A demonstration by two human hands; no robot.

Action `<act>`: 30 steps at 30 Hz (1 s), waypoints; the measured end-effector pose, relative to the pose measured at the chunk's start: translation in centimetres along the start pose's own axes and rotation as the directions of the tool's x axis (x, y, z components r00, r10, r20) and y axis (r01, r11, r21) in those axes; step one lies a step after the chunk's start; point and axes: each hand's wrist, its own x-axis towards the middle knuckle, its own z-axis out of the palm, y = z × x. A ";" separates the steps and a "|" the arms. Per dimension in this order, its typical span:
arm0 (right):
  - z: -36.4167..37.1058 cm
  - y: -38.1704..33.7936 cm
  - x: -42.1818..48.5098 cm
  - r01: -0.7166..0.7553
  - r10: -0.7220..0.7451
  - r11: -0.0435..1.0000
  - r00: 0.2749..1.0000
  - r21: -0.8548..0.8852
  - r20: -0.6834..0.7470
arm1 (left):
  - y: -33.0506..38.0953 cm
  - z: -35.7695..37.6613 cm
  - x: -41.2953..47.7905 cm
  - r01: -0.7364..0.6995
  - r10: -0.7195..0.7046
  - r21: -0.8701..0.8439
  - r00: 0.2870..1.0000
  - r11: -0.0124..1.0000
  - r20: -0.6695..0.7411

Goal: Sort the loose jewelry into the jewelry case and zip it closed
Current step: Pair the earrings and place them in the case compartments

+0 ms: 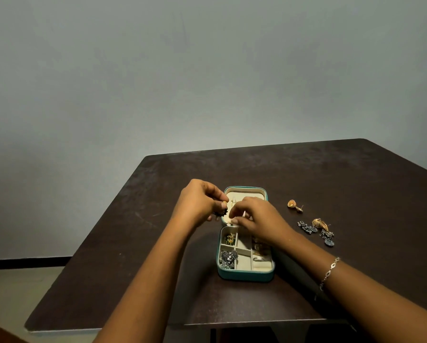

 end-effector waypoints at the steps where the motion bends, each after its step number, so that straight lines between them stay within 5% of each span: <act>1: -0.3 0.2 -0.1 -0.011 0.013 0.999 0.999 0.036 -0.029 | -0.2 0.3 0.1 0.009 -0.008 0.010 1.000 1.000 -0.011; 20: 0.1 3.6 -6.6 -0.061 0.231 0.905 0.902 0.422 -0.365 | -2.8 4.1 0.5 0.159 -0.150 0.076 0.981 0.984 -0.121; 30: 0.0 4.2 -6.9 -0.067 0.230 0.911 0.901 0.406 -0.367 | -2.4 5.4 -0.3 0.159 -0.070 0.545 0.981 0.823 -0.181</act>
